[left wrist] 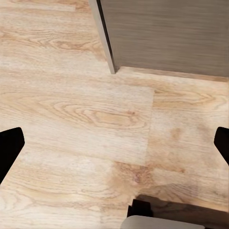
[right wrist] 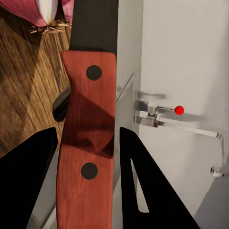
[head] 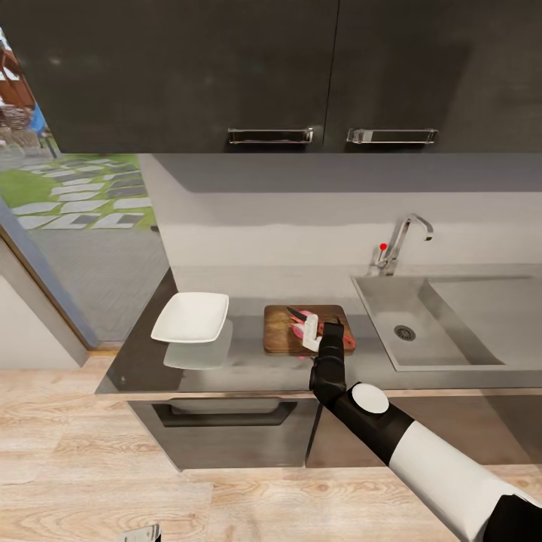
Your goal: In the kitchen, take the Vidalia onion out of the sink, dice it on the chopping board with the paring knife, put the diced onion into the bowl on the countertop, then place both the paring knife and the chopping board into the sink.
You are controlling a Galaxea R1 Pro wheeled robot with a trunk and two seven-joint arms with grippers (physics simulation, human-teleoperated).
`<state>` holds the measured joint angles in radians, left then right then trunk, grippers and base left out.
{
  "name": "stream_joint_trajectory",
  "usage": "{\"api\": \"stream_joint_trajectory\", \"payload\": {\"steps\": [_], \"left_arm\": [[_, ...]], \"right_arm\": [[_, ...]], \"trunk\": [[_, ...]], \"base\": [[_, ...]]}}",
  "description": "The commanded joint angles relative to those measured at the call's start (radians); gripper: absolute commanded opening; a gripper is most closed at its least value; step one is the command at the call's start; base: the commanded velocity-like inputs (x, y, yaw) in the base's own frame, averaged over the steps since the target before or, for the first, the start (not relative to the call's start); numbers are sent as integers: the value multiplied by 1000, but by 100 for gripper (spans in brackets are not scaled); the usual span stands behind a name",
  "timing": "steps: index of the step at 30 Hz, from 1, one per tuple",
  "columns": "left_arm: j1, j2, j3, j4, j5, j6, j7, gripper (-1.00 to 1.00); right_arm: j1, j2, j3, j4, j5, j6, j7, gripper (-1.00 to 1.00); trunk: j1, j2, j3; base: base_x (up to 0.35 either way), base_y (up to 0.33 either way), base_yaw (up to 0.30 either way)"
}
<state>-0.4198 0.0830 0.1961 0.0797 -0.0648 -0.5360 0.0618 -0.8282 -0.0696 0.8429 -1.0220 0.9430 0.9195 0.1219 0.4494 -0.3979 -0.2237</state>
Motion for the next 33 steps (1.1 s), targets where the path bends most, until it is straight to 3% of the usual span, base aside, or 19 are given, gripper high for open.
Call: {"api": "stream_joint_trajectory", "payload": {"steps": [1, 7, 11, 23, 27, 28, 30, 31, 33], "left_arm": [[-2, 0, 3, 5, -7, -7, 6, 100], [-2, 0, 2, 5, -7, -7, 6, 100], [-2, 0, 2, 5, -7, -7, 6, 100], [-2, 0, 3, 5, -7, -7, 6, 100], [-2, 1, 3, 5, -7, -7, 6, 100], [-2, 0, 3, 5, -7, -7, 6, 100], [-2, 0, 3, 5, -7, -7, 6, 100], [-2, 0, 3, 5, -7, -7, 6, 100], [-2, 0, 3, 5, -7, -7, 6, 100]], "right_arm": [[-2, -1, 4, -1, 11, 6, 10, -100], [-2, 0, 4, 10, 11, 6, 10, -100], [-2, 16, 4, 52, 11, 1, 10, -100], [-2, 18, 4, 53, 13, -22, 8, -100], [-2, 26, -13, 37, 13, -25, -75, -100], [-2, 27, -46, 19, 7, -32, -97, -100], [-2, 28, -209, -79, -53, -48, -106, -100], [-2, 27, -270, -115, -82, -50, -101, -100], [-2, 23, -432, -207, -161, -52, -55, -100]], "trunk": [[1, -2, -2], [1, -2, -2], [1, -2, -2], [1, -2, -2], [1, -2, -2], [1, -2, -2], [1, -2, -2], [1, -2, -2], [1, -2, -2]], "base": [[0, 0, 0], [0, 0, 0], [0, 0, 0], [0, 0, 0], [0, 0, 0], [0, 0, 0], [0, 0, 0], [0, 0, 0], [0, 0, 0]]}}
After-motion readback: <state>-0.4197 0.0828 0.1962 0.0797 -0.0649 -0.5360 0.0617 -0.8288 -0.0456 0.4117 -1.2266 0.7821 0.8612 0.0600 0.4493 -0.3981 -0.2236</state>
